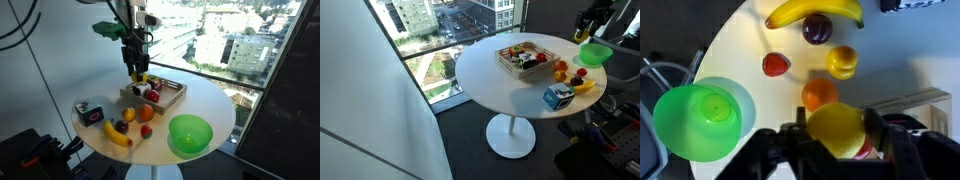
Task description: Put the yellow ball into the bowl
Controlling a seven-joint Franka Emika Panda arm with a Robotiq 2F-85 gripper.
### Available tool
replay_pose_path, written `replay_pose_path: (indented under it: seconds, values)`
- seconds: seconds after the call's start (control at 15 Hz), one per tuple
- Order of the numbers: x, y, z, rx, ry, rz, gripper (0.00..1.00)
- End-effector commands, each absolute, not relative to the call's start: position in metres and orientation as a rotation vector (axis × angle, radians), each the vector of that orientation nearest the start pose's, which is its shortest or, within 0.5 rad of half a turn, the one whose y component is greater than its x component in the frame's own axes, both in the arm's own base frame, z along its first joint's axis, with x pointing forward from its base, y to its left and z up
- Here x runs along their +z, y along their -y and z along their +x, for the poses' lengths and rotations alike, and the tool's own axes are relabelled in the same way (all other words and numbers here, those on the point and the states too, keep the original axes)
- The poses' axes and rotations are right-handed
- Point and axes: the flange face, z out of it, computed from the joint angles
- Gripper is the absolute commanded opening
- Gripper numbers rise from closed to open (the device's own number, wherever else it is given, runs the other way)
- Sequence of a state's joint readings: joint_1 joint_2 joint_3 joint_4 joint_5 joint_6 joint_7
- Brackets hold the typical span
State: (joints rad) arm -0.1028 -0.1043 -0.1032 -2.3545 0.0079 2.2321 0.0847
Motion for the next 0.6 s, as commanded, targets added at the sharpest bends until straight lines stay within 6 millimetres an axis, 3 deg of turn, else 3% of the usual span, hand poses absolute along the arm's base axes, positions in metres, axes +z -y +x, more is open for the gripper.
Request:
replay_pose_path:
  seconds: [0.0, 0.53]
  values:
    - [0.368, 0.121, 0.479, 0.044, -0.561, -3.07, 0.35]
    - [0.349, 0.169, 0.476, 0.091, -0.769, -3.036, 0.35]
